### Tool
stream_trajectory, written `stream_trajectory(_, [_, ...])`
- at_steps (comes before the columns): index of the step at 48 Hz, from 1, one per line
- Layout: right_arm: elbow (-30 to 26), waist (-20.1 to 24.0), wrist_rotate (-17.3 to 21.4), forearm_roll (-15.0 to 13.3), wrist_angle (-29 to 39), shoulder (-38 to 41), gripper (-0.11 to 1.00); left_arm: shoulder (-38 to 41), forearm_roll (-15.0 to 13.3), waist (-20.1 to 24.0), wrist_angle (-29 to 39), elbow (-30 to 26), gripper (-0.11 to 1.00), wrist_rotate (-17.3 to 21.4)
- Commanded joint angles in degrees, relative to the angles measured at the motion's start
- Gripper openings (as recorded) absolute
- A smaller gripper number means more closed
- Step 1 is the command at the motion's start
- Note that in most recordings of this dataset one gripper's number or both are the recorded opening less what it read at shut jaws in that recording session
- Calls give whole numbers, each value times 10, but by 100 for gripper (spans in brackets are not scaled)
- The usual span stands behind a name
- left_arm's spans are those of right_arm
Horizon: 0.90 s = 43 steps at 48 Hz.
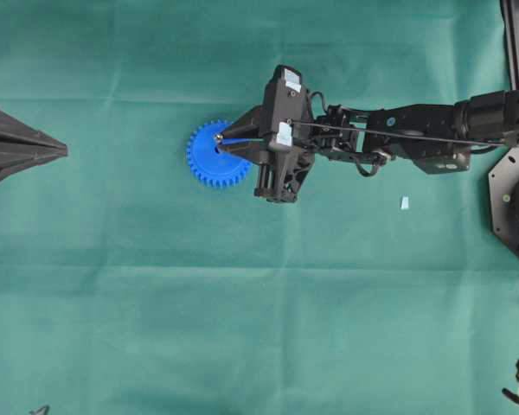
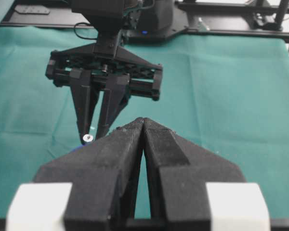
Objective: Insert the shaft into the center hole of the gear.
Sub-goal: 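Align the shaft tip with the gear hole, adjusting the right gripper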
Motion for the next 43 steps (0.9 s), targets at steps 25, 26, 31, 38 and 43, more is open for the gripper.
stream_trajectory(25, [-10, -2, -3, -1, -21, -16, 17, 4, 2, 1, -3, -13, 0, 0])
stream_trajectory(26, [-11, -2, -3, -1, -23, -16, 17, 4, 1, 2, -2, -13, 0, 0])
stream_trajectory(31, [-11, -4, -3, -1, -28, -16, 17, 4, 2, 1, -2, -13, 0, 0])
stream_trajectory(38, [-13, -8, -3, -2, -35, -14, 17, 4, 2, 1, -3, -13, 0, 0])
stream_trajectory(43, [-16, -10, -3, -1, -32, -11, 17, 4, 1, 1, -2, -13, 0, 0])
